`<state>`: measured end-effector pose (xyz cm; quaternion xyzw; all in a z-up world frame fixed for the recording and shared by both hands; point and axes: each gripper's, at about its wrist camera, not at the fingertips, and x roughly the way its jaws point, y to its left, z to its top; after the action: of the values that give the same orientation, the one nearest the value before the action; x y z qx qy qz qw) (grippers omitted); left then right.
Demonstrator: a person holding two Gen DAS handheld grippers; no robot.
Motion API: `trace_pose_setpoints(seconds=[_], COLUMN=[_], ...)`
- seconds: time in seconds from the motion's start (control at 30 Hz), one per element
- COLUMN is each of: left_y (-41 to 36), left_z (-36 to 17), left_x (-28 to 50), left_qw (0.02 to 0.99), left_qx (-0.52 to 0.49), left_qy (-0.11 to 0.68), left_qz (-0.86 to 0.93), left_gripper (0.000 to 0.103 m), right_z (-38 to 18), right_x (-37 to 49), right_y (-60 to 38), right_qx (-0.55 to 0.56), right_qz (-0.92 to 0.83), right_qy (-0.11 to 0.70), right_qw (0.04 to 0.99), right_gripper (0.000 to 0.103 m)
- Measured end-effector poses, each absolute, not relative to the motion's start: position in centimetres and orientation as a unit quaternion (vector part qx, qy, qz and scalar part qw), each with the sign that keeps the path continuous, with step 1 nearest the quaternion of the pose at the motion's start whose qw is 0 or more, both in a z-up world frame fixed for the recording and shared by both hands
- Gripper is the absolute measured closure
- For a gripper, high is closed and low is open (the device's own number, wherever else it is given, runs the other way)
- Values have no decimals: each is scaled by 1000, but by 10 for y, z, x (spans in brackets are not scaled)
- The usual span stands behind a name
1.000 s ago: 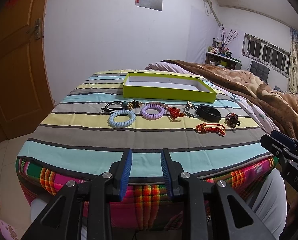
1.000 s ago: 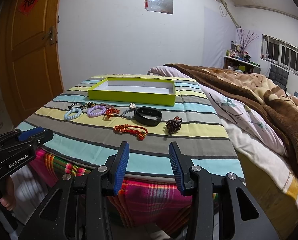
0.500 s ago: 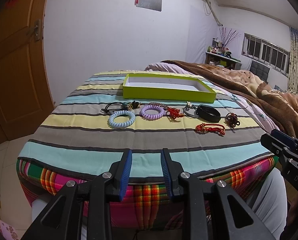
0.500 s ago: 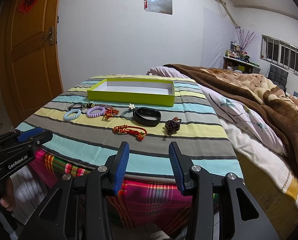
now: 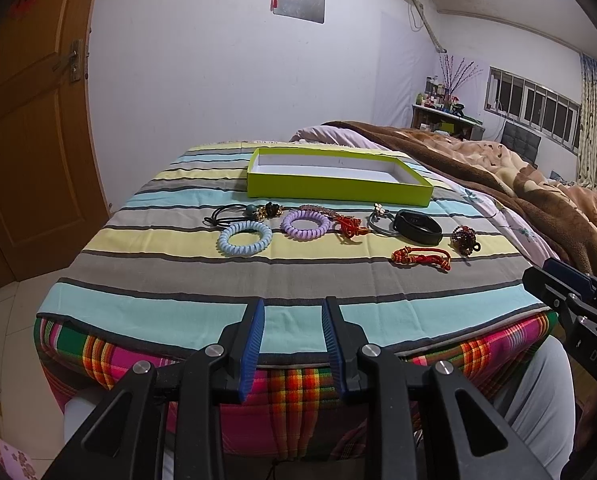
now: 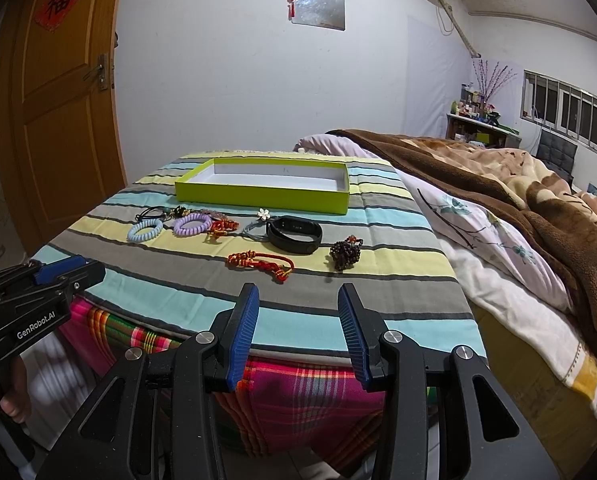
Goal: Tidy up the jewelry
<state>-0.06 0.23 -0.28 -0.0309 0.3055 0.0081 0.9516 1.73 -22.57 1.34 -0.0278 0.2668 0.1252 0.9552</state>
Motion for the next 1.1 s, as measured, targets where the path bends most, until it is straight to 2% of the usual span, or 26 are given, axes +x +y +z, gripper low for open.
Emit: trace_pose_setpoints(seconds=[1.1], left_y=[5], left_z=[-2], left_x=[4], left_qw=[950], left_qx=[-34], left_qy=[310], left_qz=[7], left_gripper=[74], right_z=[14], right_x=[20], right_y=[-223], right_qx=[-29], right_qz=[125], right_qy=[269], right_qw=[955], right_gripper=[61])
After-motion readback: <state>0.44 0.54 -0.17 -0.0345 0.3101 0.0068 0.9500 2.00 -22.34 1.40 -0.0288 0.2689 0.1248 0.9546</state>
